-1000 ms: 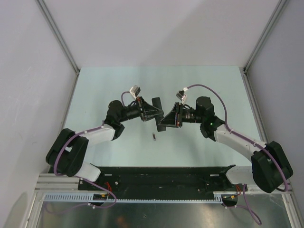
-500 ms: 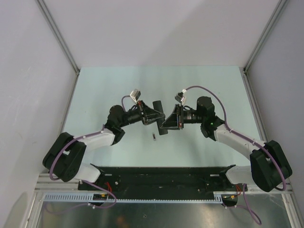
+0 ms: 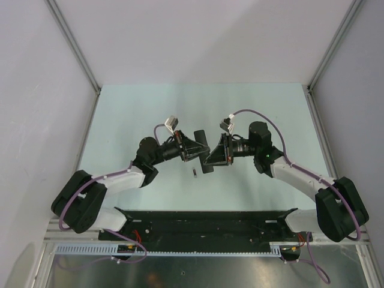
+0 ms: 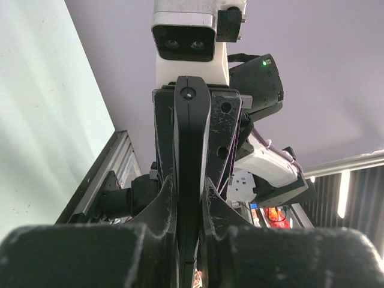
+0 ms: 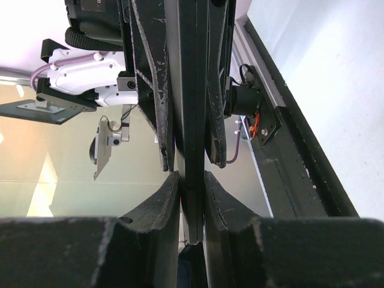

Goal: Load the batteries into the remote control
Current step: Load the battery cover into the remote control.

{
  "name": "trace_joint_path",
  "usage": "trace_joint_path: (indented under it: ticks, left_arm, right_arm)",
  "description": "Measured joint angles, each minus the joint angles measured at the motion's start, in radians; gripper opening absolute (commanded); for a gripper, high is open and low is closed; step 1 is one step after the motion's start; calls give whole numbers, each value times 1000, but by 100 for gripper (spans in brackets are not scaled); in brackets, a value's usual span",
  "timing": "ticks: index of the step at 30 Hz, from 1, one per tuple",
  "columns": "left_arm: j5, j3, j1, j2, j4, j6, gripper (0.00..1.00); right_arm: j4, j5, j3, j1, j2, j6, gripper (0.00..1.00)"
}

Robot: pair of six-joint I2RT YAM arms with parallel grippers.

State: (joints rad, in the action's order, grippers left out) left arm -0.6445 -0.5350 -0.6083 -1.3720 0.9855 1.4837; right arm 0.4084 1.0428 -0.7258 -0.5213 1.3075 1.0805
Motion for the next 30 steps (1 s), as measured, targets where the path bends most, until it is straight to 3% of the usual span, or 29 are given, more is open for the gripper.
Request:
trace_joint_path:
  ticks: [26, 28, 30]
  left_arm:
    - [71, 21, -18, 34, 9, -10, 0]
    - [79, 24, -18, 40, 11, -10, 0]
    - [86, 26, -19, 45, 13, -11, 0]
  right_arm:
    - [-54, 86, -82, 17, 59, -16, 0]
    - [-53, 93, -91, 18, 66, -16, 5]
    - [-53, 103, -98, 18, 70, -16, 17]
